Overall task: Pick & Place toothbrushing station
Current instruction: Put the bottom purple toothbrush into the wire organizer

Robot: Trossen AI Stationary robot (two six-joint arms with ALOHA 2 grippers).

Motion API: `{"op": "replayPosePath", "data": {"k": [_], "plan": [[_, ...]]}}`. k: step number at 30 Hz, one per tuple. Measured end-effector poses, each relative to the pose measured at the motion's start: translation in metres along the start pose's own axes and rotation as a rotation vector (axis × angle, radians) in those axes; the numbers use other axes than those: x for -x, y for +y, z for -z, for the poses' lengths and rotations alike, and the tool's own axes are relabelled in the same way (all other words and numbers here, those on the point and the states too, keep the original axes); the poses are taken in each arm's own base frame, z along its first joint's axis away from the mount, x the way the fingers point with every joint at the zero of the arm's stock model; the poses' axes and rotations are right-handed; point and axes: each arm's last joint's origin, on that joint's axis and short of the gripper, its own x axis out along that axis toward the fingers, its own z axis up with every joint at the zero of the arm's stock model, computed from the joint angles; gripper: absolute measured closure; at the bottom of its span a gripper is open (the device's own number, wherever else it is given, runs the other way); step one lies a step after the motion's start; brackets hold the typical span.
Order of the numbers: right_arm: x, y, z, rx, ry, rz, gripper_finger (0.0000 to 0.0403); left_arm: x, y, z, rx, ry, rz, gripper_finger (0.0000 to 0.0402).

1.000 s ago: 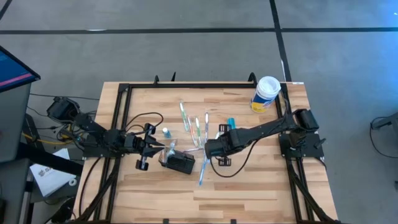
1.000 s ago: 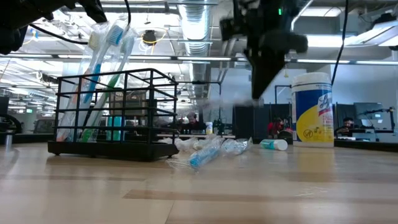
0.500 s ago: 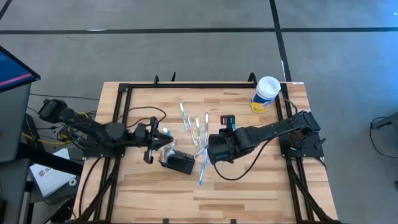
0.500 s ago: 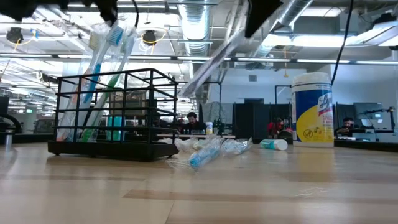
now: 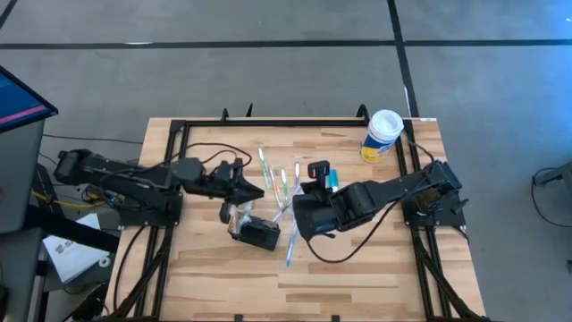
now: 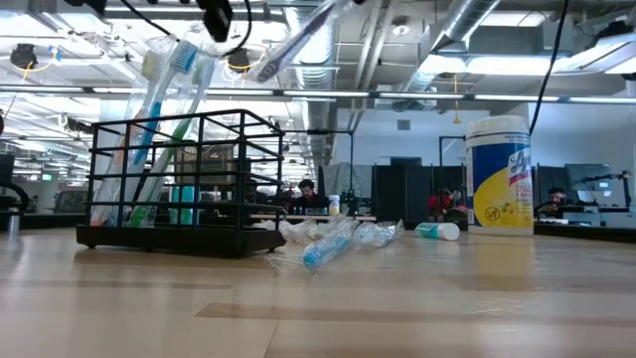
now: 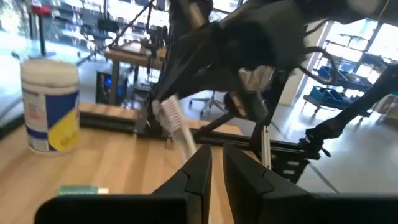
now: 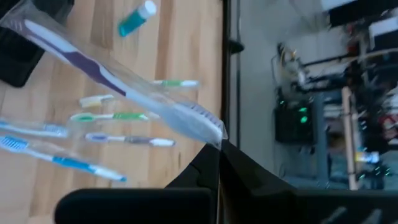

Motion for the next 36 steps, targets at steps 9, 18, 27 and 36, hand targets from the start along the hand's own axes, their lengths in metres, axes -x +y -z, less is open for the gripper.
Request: {"op": "replayPosePath", "data": {"k": [9, 18, 27, 36], "plan": [[0.006, 0.001, -0.011, 0.053, -0.077, 0.074, 0.0403, -0.009, 0.013, -0.007, 0.147, 0.035, 0.101, 0.0366], [0.005, 0.001, -0.022, 0.088, -0.131, 0.132, 0.0403, -0.01, 0.021, -0.006, 0.306, 0.084, 0.169, 0.035], [0.006, 0.0, -0.029, 0.111, -0.171, 0.151, 0.0403, -0.012, 0.022, -0.005, 0.336, 0.089, 0.165, 0.0291], [0.008, -0.002, -0.035, 0.101, -0.218, 0.153, 0.0403, -0.024, 0.024, 0.0, 0.347, 0.073, 0.211, 0.0264]]}}
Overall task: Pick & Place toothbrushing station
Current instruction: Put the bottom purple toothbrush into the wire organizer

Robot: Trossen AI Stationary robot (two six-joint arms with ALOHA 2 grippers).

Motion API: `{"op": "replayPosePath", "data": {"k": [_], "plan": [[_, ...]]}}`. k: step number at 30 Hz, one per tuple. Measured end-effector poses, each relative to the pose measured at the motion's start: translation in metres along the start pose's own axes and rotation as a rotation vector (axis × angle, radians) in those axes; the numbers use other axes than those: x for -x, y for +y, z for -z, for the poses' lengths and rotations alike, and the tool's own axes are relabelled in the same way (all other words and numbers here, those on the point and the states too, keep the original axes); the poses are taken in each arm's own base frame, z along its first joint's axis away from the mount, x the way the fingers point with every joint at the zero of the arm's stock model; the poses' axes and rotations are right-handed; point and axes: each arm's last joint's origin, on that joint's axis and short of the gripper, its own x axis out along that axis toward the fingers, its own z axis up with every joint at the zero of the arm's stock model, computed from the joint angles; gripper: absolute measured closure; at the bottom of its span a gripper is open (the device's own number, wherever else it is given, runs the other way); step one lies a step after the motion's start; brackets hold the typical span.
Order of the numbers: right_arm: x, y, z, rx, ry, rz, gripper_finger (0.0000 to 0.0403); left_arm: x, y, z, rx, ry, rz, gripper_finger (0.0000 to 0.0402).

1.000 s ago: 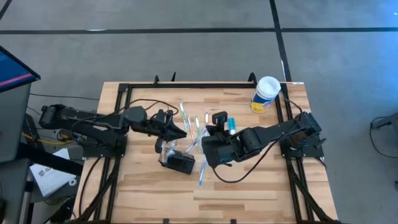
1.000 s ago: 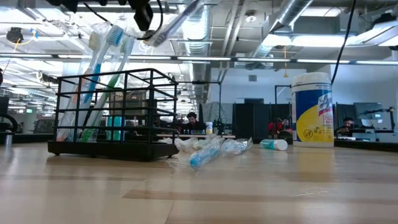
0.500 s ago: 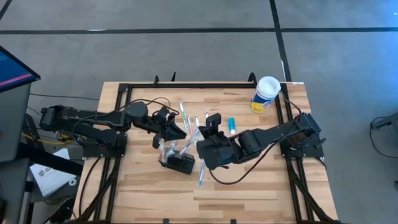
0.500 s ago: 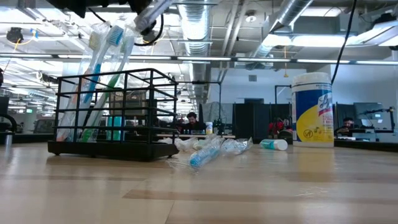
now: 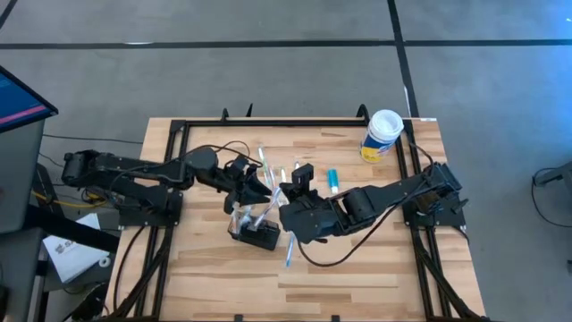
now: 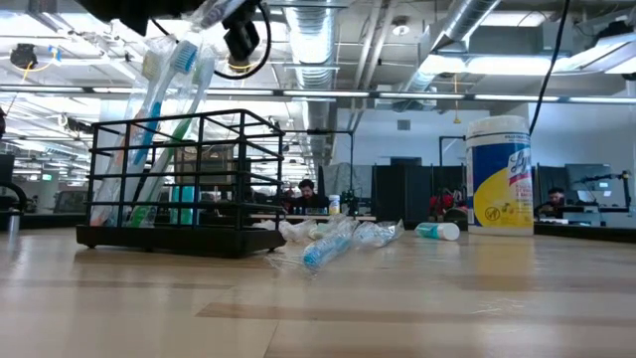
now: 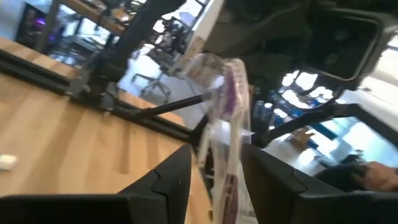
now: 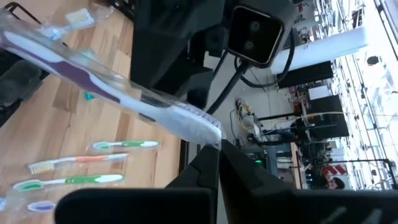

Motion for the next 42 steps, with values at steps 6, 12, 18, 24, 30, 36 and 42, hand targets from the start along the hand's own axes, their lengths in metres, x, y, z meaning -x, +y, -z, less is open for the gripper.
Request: {"op": "replayPosePath", "data": {"k": [6, 12, 18, 24, 30, 36, 42], "plan": [[0.0, 0.0, 0.0, -0.002, -0.002, -0.002, 0.0403, -0.007, 0.002, 0.0, -0.01, -0.013, 0.075, 0.0264], [-0.001, 0.0, -0.001, -0.006, -0.016, -0.025, 0.0403, -0.01, 0.004, 0.003, -0.007, 0.003, 0.083, 0.0269], [-0.005, 0.003, -0.003, -0.011, -0.017, -0.026, 0.0403, -0.011, 0.004, 0.001, -0.027, -0.02, 0.098, 0.0271], [-0.016, 0.009, -0.004, 0.011, 0.001, -0.025, 0.0403, -0.015, 0.009, 0.006, -0.018, -0.002, 0.085, 0.0271], [-0.022, 0.017, -0.005, 0.049, 0.018, -0.03, 0.0403, -0.022, 0.016, 0.013, -0.004, 0.033, 0.082, 0.0298], [-0.023, 0.018, -0.005, 0.055, 0.019, -0.033, 0.0403, -0.02, 0.014, 0.011, -0.009, 0.032, 0.098, 0.0351], [-0.022, 0.017, -0.005, 0.047, 0.014, -0.032, 0.0403, -0.019, 0.012, 0.011, -0.009, 0.052, 0.131, 0.0393]]}}
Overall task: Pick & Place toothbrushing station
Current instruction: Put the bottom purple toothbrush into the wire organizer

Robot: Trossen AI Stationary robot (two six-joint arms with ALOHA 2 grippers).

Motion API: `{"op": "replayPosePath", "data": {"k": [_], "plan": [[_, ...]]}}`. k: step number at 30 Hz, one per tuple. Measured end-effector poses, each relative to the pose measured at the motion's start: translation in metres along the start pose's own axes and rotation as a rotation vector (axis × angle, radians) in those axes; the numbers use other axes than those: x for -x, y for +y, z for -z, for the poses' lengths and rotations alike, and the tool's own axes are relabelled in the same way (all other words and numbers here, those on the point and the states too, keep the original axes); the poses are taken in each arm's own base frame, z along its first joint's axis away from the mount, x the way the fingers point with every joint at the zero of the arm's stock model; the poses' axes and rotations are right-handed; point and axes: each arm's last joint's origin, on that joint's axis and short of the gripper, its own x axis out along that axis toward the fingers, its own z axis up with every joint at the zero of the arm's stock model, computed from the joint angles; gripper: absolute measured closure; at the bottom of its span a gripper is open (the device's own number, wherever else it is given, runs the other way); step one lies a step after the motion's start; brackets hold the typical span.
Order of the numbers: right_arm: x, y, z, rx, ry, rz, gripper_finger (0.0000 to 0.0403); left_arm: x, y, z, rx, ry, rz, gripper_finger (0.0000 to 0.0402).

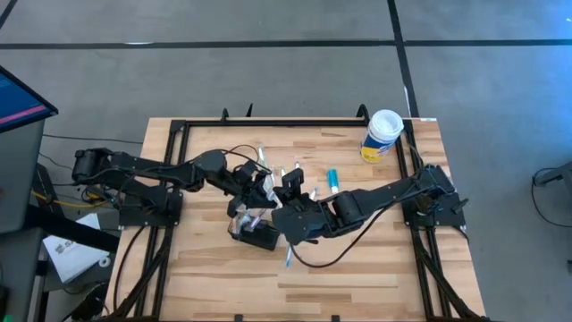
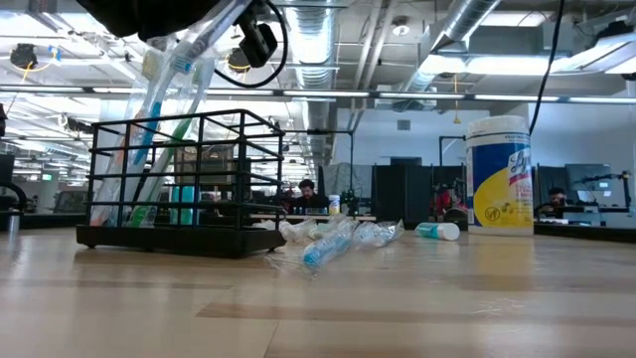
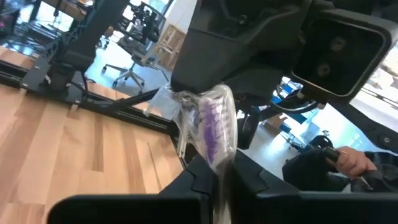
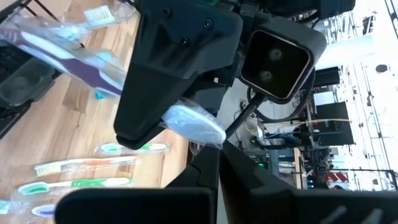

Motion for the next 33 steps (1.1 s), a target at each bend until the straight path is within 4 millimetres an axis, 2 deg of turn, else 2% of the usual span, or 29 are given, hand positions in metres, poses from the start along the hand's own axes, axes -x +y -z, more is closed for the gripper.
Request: {"op": "replayPosePath", "data": {"k": [8, 15, 20, 26, 29, 33], "plan": [[0.002, 0.002, 0.0, 0.012, 0.0, -0.004, 0.0397, 0.001, -0.002, -0.001, -0.006, -0.001, 0.014, 0.0395], [0.017, -0.004, 0.003, -0.007, -0.006, 0.003, 0.0345, 0.011, -0.018, -0.013, -0.064, -0.04, 0.074, 0.0395], [0.018, -0.006, 0.006, -0.061, 0.006, -0.003, 0.0315, 0.024, -0.034, -0.024, -0.159, -0.1, 0.107, 0.0395], [0.02, -0.004, 0.015, -0.119, 0.06, -0.029, 0.0305, 0.041, -0.054, -0.035, -0.275, -0.158, 0.159, 0.0395], [0.021, -0.002, 0.02, -0.144, 0.094, -0.043, 0.0305, 0.052, -0.06, -0.035, -0.358, -0.188, 0.165, 0.0395], [0.024, 0.002, 0.025, -0.161, 0.13, -0.056, 0.0305, 0.069, -0.059, -0.027, -0.42, -0.222, 0.121, 0.0395]]}}
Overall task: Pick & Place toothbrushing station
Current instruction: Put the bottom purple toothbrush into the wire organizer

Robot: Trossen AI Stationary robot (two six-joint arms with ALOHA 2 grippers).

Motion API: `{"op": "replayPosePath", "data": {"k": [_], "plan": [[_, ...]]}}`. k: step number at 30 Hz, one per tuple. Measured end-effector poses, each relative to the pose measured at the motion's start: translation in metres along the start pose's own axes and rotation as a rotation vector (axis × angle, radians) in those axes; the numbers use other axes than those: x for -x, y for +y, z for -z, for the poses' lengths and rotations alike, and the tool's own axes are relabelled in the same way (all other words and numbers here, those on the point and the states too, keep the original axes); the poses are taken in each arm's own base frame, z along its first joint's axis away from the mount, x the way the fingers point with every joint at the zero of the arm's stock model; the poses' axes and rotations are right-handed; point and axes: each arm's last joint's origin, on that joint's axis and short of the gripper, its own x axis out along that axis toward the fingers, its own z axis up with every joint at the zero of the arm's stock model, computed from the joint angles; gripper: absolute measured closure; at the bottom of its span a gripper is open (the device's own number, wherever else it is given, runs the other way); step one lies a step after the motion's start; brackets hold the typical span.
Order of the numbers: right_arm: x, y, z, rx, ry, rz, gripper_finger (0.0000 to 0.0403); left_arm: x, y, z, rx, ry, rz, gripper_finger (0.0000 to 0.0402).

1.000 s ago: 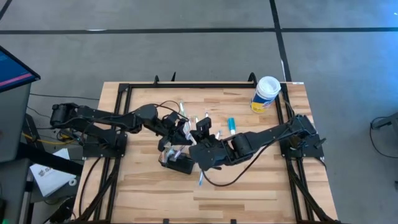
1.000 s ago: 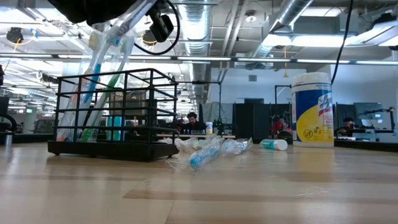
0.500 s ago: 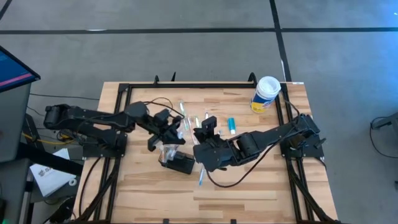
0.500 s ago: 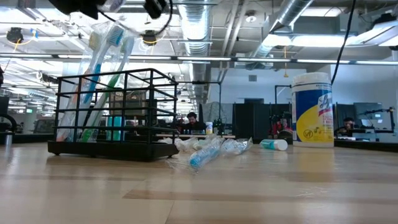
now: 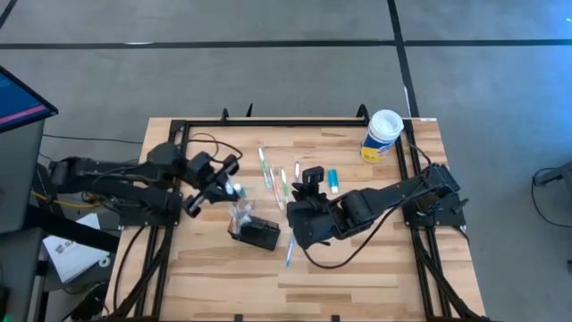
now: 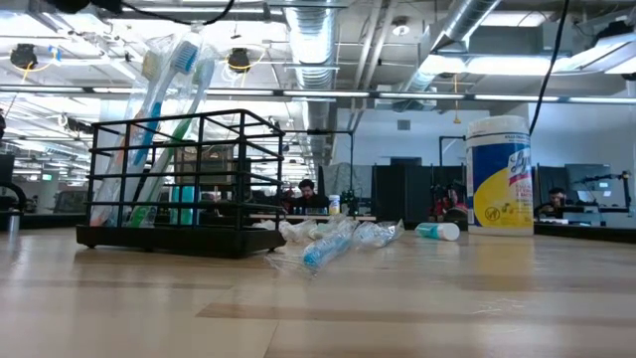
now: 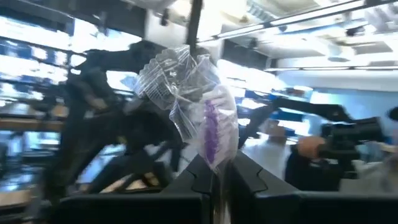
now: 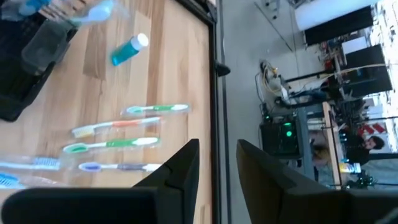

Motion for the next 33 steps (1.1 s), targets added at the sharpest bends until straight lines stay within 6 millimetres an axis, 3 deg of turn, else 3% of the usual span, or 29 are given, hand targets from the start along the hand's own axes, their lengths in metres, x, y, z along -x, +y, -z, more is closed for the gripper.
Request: {"op": "replayPosePath", "data": {"k": [13, 21, 27, 33], "plan": [[0.0, 0.001, 0.002, -0.032, 0.013, -0.005, 0.0305, 0.041, 0.02, 0.009, -0.097, -0.009, -0.174, 0.0395], [0.0, 0.001, 0.002, -0.03, 0.017, -0.005, 0.0305, 0.054, 0.019, 0.035, -0.083, -0.048, -0.16, 0.0395], [0.0, 0.001, 0.002, -0.03, 0.017, -0.005, 0.0305, 0.063, 0.014, 0.065, -0.049, -0.036, -0.174, 0.0395], [0.0, 0.001, 0.002, -0.031, 0.016, -0.005, 0.0305, 0.068, 0.005, 0.077, -0.061, -0.08, -0.159, 0.0396]]}}
